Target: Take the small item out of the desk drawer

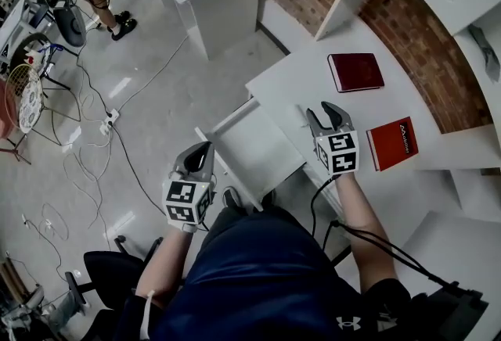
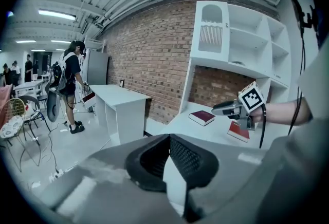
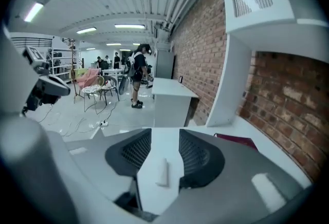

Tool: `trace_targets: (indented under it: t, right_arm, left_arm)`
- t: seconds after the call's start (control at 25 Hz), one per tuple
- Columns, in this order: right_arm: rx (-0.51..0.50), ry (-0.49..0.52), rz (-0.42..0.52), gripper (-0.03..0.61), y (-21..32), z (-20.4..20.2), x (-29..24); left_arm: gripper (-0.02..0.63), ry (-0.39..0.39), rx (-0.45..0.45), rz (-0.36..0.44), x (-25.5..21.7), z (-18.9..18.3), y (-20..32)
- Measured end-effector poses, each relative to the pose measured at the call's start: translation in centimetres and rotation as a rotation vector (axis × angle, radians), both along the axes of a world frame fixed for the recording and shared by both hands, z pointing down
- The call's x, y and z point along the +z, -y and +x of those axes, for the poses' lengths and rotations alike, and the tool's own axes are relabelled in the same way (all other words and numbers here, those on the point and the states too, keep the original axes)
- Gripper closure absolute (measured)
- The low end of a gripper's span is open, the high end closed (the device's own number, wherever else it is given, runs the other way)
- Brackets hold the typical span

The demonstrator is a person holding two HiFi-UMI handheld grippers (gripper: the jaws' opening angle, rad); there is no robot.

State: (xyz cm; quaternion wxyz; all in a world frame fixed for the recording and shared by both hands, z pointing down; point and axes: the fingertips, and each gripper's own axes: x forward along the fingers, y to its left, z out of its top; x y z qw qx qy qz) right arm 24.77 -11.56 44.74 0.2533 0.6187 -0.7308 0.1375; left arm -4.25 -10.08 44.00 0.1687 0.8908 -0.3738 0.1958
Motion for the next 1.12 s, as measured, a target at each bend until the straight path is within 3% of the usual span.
trace_targets:
  t: [0.28,0.48,0.76,0.96,1.12]
  right_arm:
    - [-0.051,0.069,0.214,0.426,-0.4,-2.2,-9.6]
    - [-0.06,0.133,0.333,0.489,-1.8,-4.1,-14.2]
    - [-0.072,0.193,0.444,0.522,-3.2,-5.9,-17.9]
    - [-0.074,0.214,0.504,0.574,-4.1,-6.4,-20.0]
    - [-0.075,0.231,0.529,0.575,-4.6,-6.1,-20.6]
  left_arm:
    - [0.611,-0.016,0.025,0.061,-2.6,2.1,0.6]
    - [0.611,-0.04,0.045,0.138,-5.8,3.5,1.1]
    - [0.611,-0.15,0.059,0.198,-11.3,5.7,1.6]
    - [0.611,-0.182,0.078,0.251,-14.1,6.6,1.7]
    - [0.611,-0.199,0.074,0.276,-15.6,7.4,2.3]
